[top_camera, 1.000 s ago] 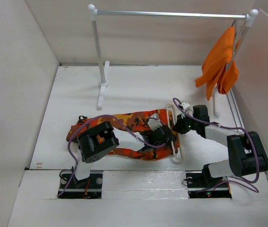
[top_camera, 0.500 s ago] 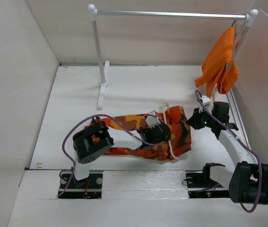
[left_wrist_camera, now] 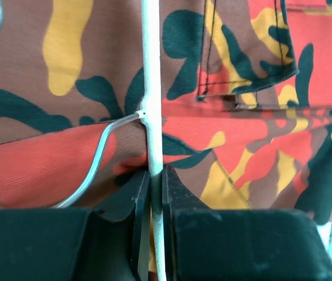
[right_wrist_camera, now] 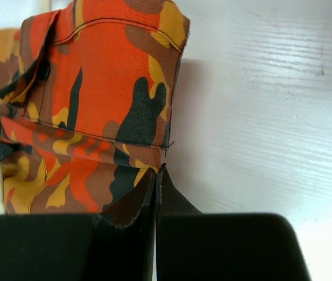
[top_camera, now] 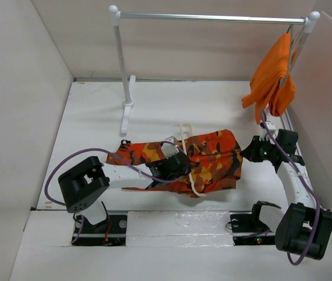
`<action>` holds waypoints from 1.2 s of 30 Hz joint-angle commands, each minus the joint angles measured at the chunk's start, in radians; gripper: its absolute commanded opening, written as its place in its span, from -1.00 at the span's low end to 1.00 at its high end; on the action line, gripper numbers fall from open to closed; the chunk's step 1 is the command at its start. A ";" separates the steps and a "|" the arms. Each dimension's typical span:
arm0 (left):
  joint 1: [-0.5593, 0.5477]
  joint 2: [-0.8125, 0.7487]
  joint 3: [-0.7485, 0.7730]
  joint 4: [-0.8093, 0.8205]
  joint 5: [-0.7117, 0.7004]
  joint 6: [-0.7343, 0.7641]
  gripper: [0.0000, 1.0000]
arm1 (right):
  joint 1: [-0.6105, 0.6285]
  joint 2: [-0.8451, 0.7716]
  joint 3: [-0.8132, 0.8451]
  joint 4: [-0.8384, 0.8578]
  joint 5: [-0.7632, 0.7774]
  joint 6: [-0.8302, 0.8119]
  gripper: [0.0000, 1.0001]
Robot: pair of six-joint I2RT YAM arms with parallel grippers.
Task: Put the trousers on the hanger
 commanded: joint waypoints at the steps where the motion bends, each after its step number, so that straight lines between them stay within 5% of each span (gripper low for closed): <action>1: 0.018 -0.073 -0.049 -0.138 -0.088 0.148 -1.00 | -0.034 0.047 0.082 0.249 0.043 0.033 -1.00; 8: -0.035 0.007 0.011 -0.090 -0.012 0.218 -1.00 | 0.054 0.238 0.207 0.253 0.100 0.009 -1.00; 9: -0.036 0.036 0.031 -0.094 -0.001 0.212 -1.00 | 0.063 0.262 0.219 0.219 0.094 -0.010 -0.85; 10: -0.036 0.044 0.036 -0.107 -0.002 0.183 -1.00 | 0.063 0.279 0.231 0.157 0.095 -0.049 -0.18; 11: -0.036 0.050 0.039 -0.105 -0.007 0.175 -1.00 | 0.078 0.278 0.231 0.127 0.101 -0.072 0.10; 13: -0.026 0.055 0.046 -0.082 -0.004 0.172 -1.00 | 0.110 0.231 0.208 0.051 0.138 -0.111 0.53; 15: -0.017 0.064 0.074 -0.082 0.001 0.175 -1.00 | 0.130 0.127 0.149 -0.006 0.175 -0.122 0.64; 22: 0.004 0.101 0.126 -0.061 0.013 0.212 -1.00 | 0.166 -0.079 -0.154 -0.091 0.071 -0.027 0.71; 29: 0.013 0.105 0.140 -0.016 0.004 0.258 -1.00 | 0.190 -0.184 -0.226 -0.192 0.114 0.001 0.78; 33: 0.023 0.105 0.132 0.002 0.013 0.273 -1.00 | 0.190 -0.113 -0.309 -0.090 -0.014 0.045 0.78; 36: 0.023 0.101 0.119 0.004 -0.004 0.298 -1.00 | 0.190 -0.035 -0.342 0.004 -0.136 0.073 0.56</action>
